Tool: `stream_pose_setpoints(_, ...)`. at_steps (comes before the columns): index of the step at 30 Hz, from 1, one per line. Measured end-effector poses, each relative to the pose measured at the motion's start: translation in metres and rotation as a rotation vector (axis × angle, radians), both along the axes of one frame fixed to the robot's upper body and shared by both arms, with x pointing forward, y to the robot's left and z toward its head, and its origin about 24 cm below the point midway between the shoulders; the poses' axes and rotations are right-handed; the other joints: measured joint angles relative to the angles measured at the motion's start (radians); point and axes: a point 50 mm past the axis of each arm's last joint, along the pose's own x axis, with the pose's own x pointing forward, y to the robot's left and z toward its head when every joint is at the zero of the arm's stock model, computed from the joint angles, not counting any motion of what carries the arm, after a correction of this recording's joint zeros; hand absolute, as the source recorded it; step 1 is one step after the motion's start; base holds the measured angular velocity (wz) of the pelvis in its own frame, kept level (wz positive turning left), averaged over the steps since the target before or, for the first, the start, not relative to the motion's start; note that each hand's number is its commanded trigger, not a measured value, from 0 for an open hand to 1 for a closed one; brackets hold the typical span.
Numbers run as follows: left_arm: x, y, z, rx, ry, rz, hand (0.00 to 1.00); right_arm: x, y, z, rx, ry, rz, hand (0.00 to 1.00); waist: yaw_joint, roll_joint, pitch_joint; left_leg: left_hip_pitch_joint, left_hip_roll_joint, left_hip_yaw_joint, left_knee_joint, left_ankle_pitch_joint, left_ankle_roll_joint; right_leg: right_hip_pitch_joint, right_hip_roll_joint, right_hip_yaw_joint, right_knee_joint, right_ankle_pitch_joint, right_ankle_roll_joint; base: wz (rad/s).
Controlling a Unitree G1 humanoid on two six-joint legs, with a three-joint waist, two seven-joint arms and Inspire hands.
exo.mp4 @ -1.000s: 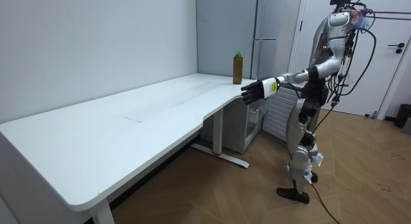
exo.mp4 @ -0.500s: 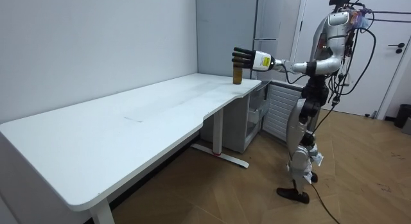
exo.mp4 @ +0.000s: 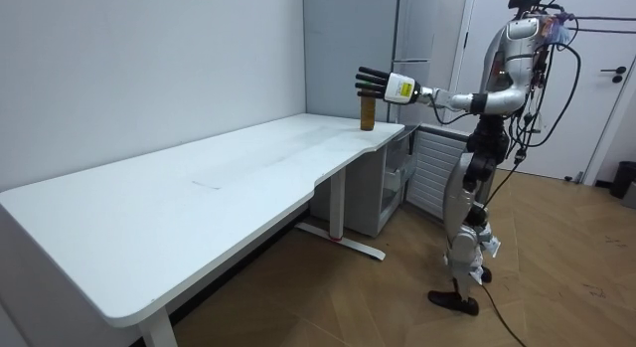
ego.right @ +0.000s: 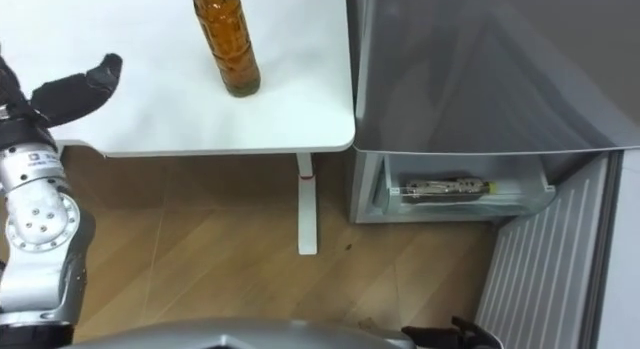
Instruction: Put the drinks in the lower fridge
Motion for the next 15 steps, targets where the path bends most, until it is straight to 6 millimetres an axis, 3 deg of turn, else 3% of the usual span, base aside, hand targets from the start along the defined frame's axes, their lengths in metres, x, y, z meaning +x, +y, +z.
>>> stream_pose_setpoints(4, 0.005, -0.004, 0.001, -0.066, -0.008, -0.078, 0.00, 0.003, 0.002, 0.000, 0.004, -0.006, 0.007, 0.00, -0.009, -0.006, 0.0039, -0.002, 0.000, 0.000, 0.000, 0.000, 0.000, -0.002, 0.000, -0.001, 0.000, 0.000, 0.000, 0.00)
stream_pose_setpoints(15, 0.011, -0.015, -0.001, -0.137, 0.008, -0.254, 0.00, 0.009, 0.003, 0.000, 0.005, -0.006, 0.045, 0.00, -0.024, -0.008, 0.0030, -0.001, 0.000, 0.011, 0.001, 0.000, 0.000, -0.002, 0.000, 0.019, 0.001, 0.000, 0.000, -0.03)
